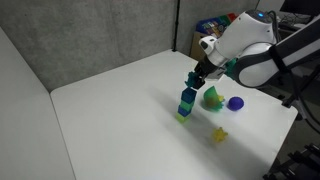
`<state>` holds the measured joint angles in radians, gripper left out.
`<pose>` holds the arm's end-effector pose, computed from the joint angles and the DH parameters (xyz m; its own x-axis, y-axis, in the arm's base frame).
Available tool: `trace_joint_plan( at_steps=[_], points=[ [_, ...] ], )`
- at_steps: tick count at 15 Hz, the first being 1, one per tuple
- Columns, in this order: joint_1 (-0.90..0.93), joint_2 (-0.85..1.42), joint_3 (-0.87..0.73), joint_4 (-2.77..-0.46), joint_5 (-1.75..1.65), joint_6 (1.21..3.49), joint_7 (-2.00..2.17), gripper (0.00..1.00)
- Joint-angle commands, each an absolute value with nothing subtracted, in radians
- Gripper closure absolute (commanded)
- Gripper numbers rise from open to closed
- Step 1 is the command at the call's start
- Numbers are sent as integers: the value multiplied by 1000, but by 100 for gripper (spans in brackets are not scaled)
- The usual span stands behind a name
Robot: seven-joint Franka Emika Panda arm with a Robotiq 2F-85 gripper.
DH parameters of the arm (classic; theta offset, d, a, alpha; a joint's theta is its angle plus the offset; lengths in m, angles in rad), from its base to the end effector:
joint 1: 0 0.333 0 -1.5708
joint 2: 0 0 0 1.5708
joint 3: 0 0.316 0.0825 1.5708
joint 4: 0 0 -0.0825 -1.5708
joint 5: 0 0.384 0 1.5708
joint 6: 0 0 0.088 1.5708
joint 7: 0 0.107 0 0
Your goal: Put the dark green toy on top of the stacked toy blocks
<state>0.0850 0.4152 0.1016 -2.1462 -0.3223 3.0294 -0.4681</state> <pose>0.5918 0.1339 0.2572 0.5048 0.7980 0.3292 0.7365 -0.5971 0.3179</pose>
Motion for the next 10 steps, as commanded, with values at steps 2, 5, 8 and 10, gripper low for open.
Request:
trace_joint_plan(
  at_steps=[2,5,8,10],
  points=[
    [160,401,25,-2171,-381,3082,-411,97],
    [213,408,-28,-2168,-391,3104,-398,97],
    [263,419,-74,-2167,-386,3119,-397,97],
    [289,431,-98,-2164,-379,3130,-399,97]
  ],
)
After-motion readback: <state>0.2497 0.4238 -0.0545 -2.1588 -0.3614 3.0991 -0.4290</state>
